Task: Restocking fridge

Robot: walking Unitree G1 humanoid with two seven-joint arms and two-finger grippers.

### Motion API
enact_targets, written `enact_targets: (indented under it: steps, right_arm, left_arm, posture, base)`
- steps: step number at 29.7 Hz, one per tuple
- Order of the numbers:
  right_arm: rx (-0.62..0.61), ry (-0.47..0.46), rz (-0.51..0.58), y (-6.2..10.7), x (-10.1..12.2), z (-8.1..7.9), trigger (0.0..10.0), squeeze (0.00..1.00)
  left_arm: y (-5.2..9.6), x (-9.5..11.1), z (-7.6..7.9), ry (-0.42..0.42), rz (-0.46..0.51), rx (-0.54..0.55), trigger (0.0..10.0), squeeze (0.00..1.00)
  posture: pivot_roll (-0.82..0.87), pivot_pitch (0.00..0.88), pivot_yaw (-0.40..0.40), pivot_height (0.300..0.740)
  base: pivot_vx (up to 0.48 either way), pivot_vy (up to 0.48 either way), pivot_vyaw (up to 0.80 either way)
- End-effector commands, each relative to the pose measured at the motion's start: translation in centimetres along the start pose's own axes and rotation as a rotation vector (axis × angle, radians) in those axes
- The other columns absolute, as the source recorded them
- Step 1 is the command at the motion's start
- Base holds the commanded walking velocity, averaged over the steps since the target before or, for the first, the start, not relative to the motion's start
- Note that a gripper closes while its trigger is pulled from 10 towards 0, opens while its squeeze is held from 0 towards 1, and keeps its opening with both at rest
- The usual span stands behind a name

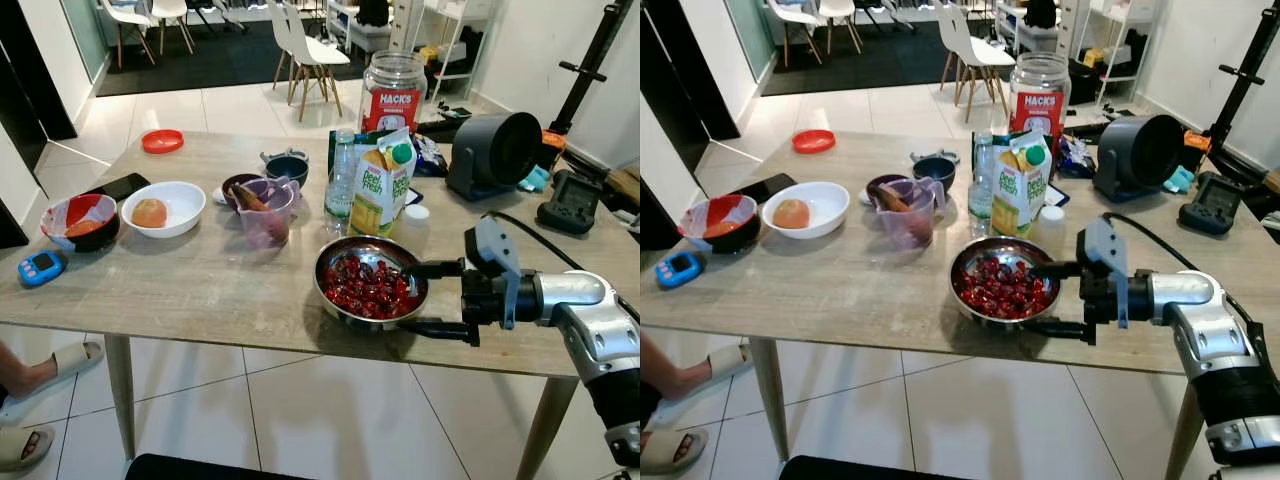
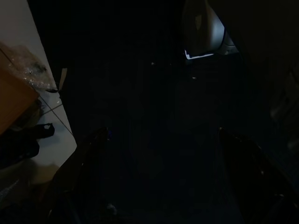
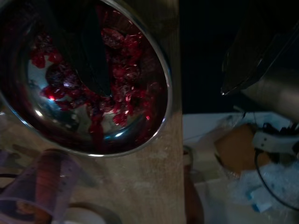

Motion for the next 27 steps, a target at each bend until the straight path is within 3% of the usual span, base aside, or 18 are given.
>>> enact_targets:
  steps: [1, 2, 3, 4, 5, 15, 18, 27]
  right_arm:
    - [0.069, 0.062, -0.106, -0.6, -0.2, -0.6, 10.0, 1.0]
    - [0.091, 0.079, -0.144, -0.8, -0.5, -0.7, 10.0, 1.0]
    - [0.101, 0.09, -0.197, -1.0, -0.9, -0.9, 10.0, 0.17]
    - [0.105, 0.094, -0.229, -1.2, -1.2, -0.9, 10.0, 0.17]
    - [0.106, 0.097, -0.26, -1.4, -1.6, -0.9, 10.0, 0.0]
    - [0.185, 0.156, -0.429, -2.6, -2.9, -1.7, 10.0, 0.0]
    - [0.195, 0.215, -0.482, -2.6, -2.7, -1.4, 10.0, 0.0]
    - [0.235, 0.322, -0.418, -3.0, 0.2, -0.5, 10.0, 0.0]
  left_arm:
    - [0.0, -0.5, 0.1, -0.006, -0.011, 0.002, 10.0, 0.0]
    - [0.0, -0.6, 0.2, -0.005, -0.013, 0.002, 10.0, 0.0]
    - [0.0, -0.7, 0.3, -0.005, -0.014, 0.001, 10.0, 0.0]
    - [0.0, -0.8, 0.3, -0.005, -0.015, 0.001, 10.0, 0.0]
    - [-0.1, -0.8, 0.4, -0.004, -0.017, 0.0, 10.0, 0.0]
    - [-0.1, -1.0, 0.5, -0.006, -0.019, -0.003, 10.0, 0.0]
    - [-0.1, -0.4, 0.5, -0.01, -0.012, -0.001, 10.0, 0.0]
    - [-0.2, -0.2, 0.6, -0.014, -0.012, -0.002, 10.0, 0.0]
  posture:
    - [0.03, 0.0, -0.002, 0.74]
    - [0.03, 0.0, -0.002, 0.74]
    - [0.03, 0.0, -0.005, 0.74]
    - [0.03, 0.0, -0.005, 0.74]
    - [0.03, 0.0, -0.005, 0.74]
    - [0.03, 0.0, -0.006, 0.74]
    - [0.03, 0.0, -0.011, 0.74]
    - [0.03, 0.0, -0.016, 0.74]
  base:
    - [0.0, 0.0, 0.0]
    - [0.0, 0.0, 0.0]
    - [0.0, 0.0, 0.0]
    - [0.0, 0.0, 0.0]
    - [0.0, 0.0, 0.0]
    - [0.0, 0.0, 0.0]
    - [0.0, 0.0, 0.0]
    - [0.0, 0.0, 0.0]
Point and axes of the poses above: a point about 5 cm out from each wrist's last joint towards the gripper, its own y axis pointing back from the gripper into the wrist, its own x axis along the axis of the wrist's last joint, z = x × y, the point moved 1 cm from there along -y, pointing out of the wrist towards the gripper, and after that the axes turned 8 degrees about y, right-handed, at the moved point
